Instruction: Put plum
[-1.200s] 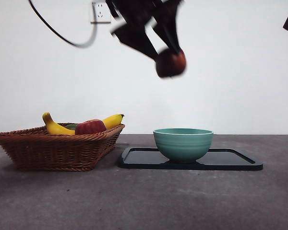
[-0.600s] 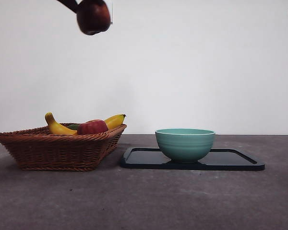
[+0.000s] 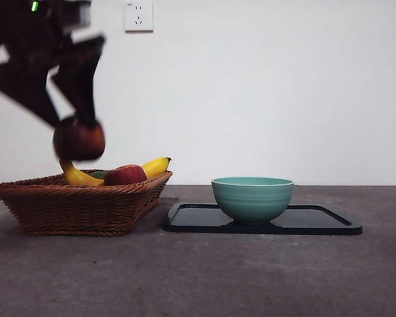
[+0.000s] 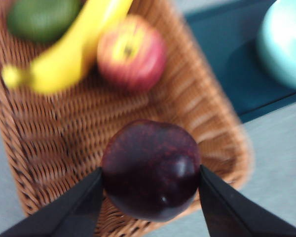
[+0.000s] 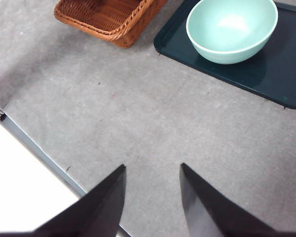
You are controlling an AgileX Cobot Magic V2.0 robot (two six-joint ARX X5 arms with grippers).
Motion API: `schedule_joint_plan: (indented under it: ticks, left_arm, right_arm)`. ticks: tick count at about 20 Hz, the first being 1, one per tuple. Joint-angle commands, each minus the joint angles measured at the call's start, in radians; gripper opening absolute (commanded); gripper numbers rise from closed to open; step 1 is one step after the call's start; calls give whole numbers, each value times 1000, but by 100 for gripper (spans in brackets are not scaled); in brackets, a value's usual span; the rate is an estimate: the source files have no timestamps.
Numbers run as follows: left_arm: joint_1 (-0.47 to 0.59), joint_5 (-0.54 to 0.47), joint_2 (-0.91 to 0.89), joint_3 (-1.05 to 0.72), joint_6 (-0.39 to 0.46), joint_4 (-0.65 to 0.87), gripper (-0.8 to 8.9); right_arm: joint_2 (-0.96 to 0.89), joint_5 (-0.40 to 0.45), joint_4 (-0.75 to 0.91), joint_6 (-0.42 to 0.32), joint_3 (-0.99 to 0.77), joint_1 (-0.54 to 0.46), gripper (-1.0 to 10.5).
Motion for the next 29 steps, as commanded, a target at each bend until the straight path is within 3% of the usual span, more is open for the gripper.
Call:
schedule_joint_plan:
  ticks: [1, 5, 11, 18, 23, 29]
  left_arm:
    - [9, -6, 2, -77, -2, 122, 213]
    - [19, -6, 14, -175, 11, 276, 213]
    - [31, -24, 76, -184, 54, 387, 213]
    - [33, -24, 159, -184, 63, 404, 222]
    - [33, -24, 164, -183, 62, 397, 412]
    - [25, -24, 94, -173, 49, 383, 410]
  right_arm:
    - [5, 0, 5, -10, 0, 5, 175]
    - [5, 0, 6, -3, 0, 5, 175]
    - [5, 0, 6, 12, 0, 5, 175]
    - [5, 0, 6, 12, 0, 5, 175]
    - [5, 0, 6, 12, 0, 5, 175]
    - [5, 0, 6, 12, 0, 5, 176]
